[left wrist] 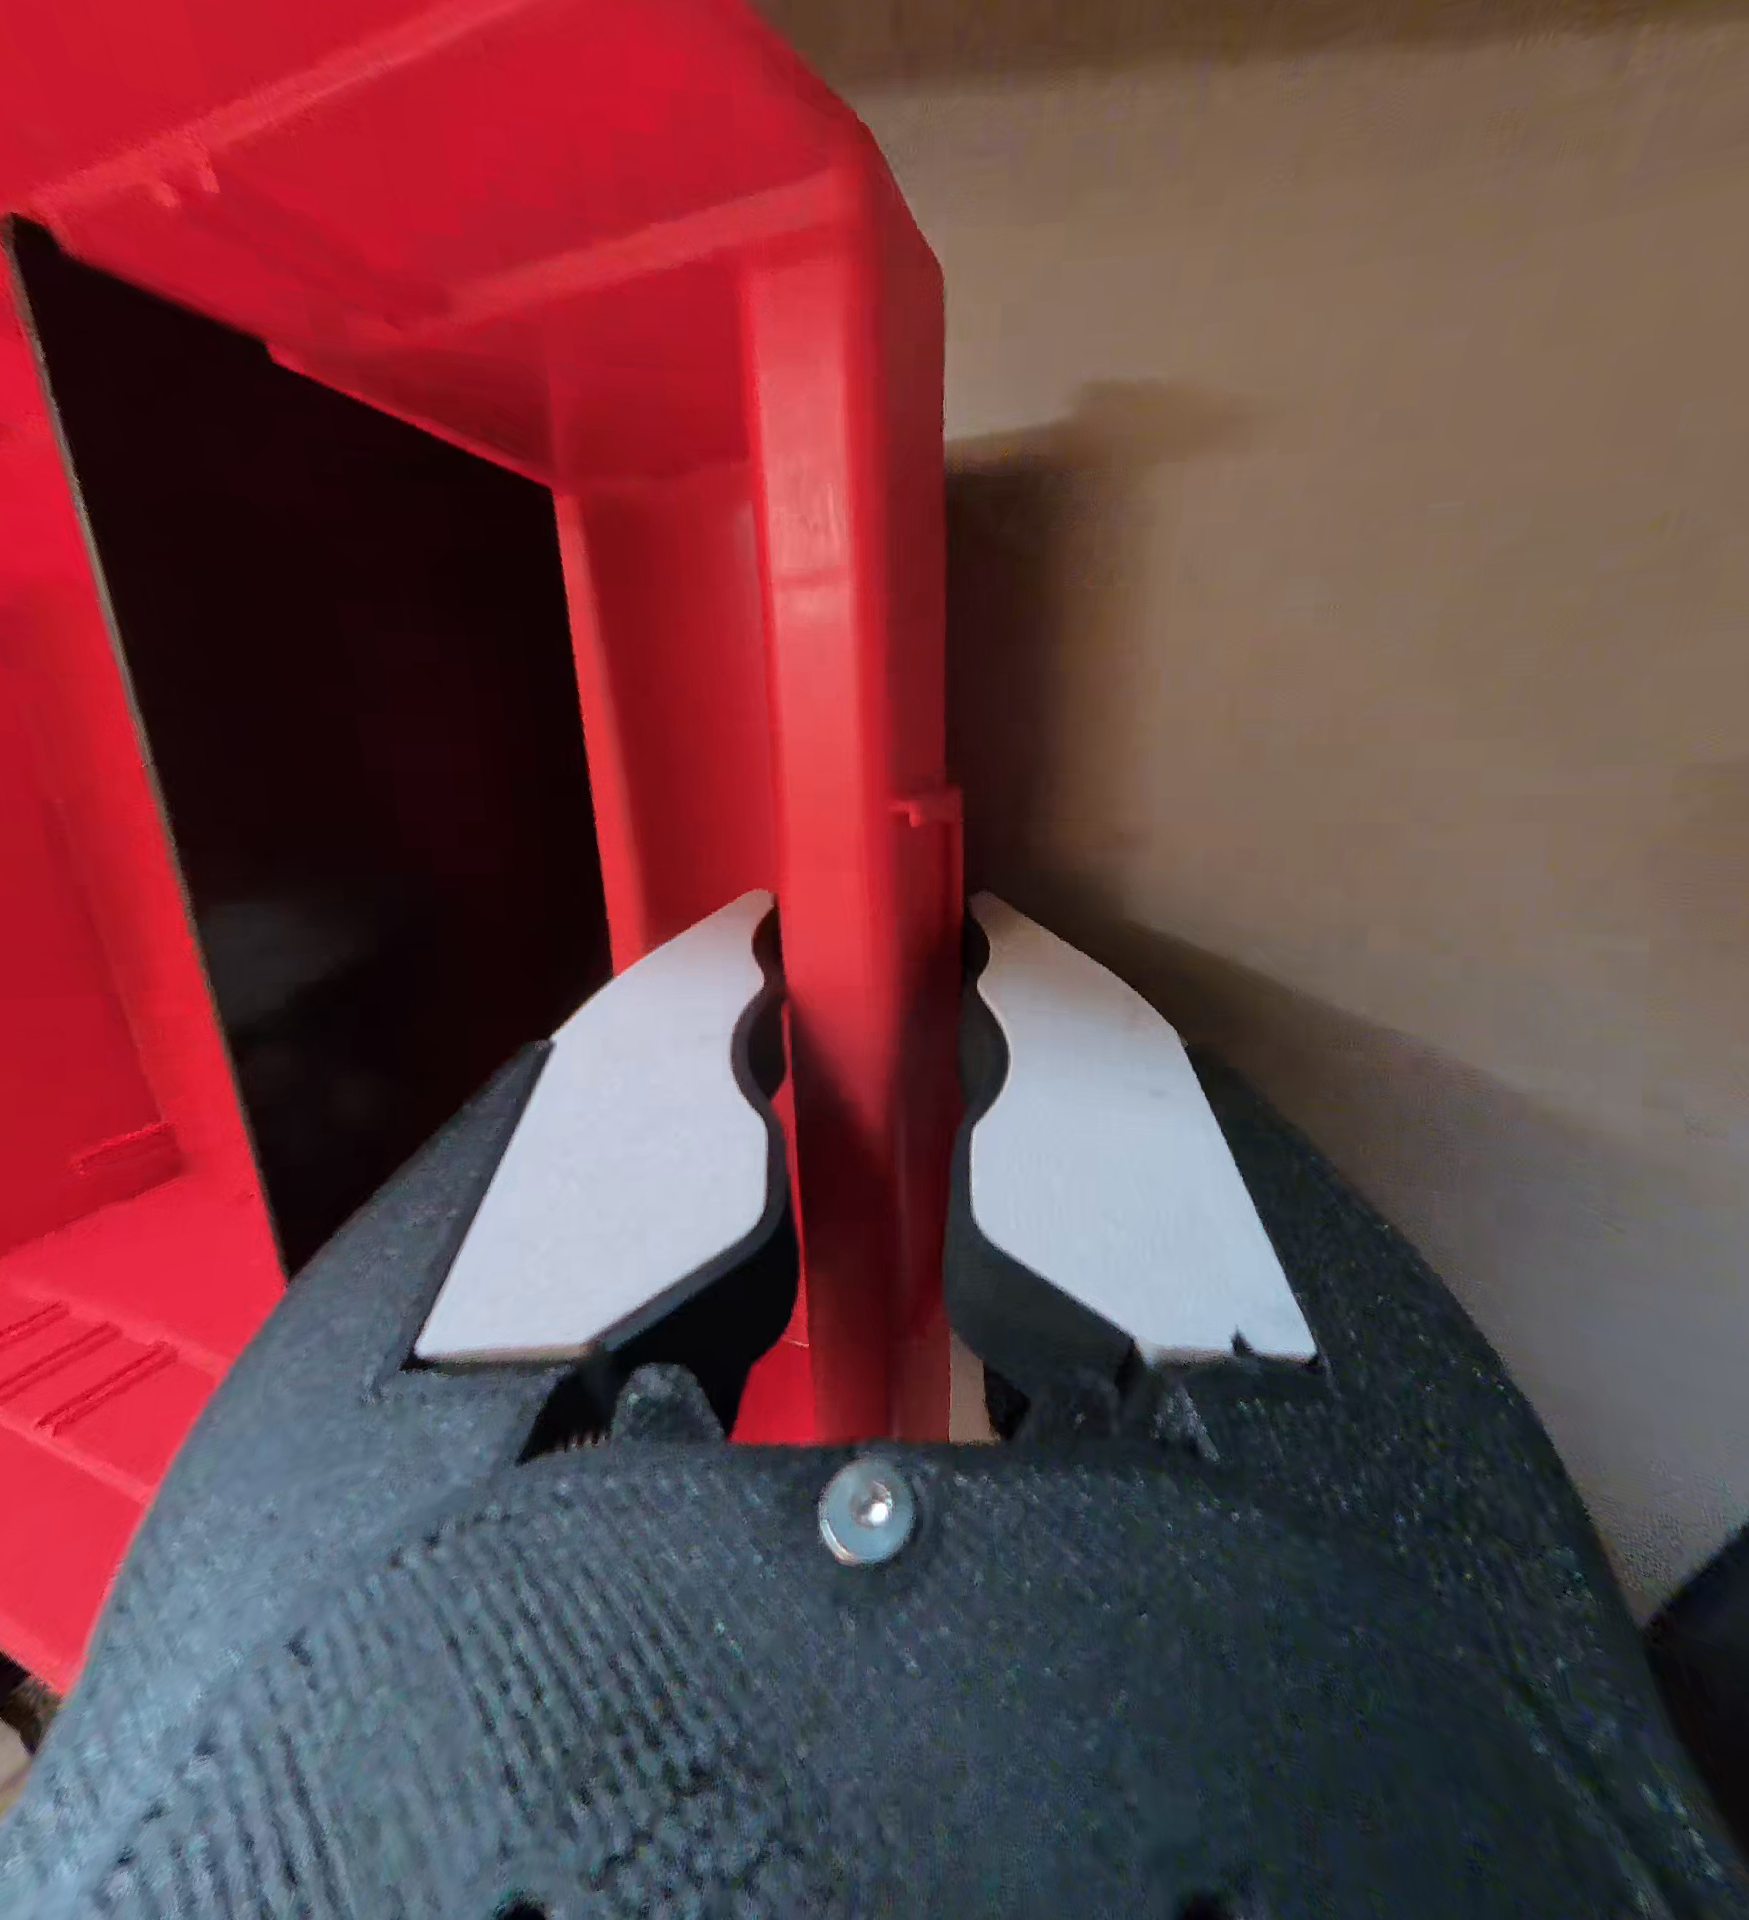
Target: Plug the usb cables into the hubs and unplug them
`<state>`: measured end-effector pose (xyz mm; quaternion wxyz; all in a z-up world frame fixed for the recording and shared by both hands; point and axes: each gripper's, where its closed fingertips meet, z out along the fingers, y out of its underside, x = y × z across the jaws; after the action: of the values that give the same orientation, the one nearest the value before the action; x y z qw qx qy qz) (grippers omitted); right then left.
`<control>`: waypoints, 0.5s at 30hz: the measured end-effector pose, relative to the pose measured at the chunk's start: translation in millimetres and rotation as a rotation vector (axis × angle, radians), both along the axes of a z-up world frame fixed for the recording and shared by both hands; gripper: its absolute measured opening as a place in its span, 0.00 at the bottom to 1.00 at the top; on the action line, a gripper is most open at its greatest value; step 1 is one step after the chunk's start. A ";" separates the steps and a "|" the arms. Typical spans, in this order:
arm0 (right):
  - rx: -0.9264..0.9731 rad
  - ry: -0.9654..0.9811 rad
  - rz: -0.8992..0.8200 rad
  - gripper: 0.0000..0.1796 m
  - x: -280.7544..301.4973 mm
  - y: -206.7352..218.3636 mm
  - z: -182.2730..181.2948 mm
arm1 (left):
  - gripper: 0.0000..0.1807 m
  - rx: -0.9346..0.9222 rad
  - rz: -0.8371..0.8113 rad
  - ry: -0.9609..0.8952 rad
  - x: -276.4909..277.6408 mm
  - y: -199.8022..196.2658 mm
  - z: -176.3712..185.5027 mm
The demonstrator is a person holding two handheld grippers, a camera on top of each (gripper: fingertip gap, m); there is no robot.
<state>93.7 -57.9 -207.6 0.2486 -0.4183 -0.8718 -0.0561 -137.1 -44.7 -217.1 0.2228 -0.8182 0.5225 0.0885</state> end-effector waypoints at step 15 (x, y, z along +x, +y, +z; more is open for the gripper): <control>-0.455 1.191 -0.829 0.33 96.6 34.1 97.6 | 0.31 0.261 0.306 -0.968 123.0 -79.8 92.9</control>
<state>190.3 -23.7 -110.0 0.5433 -0.7123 -0.3519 0.2715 -14.0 -124.5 -124.2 0.5233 -0.7979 0.2188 -0.2041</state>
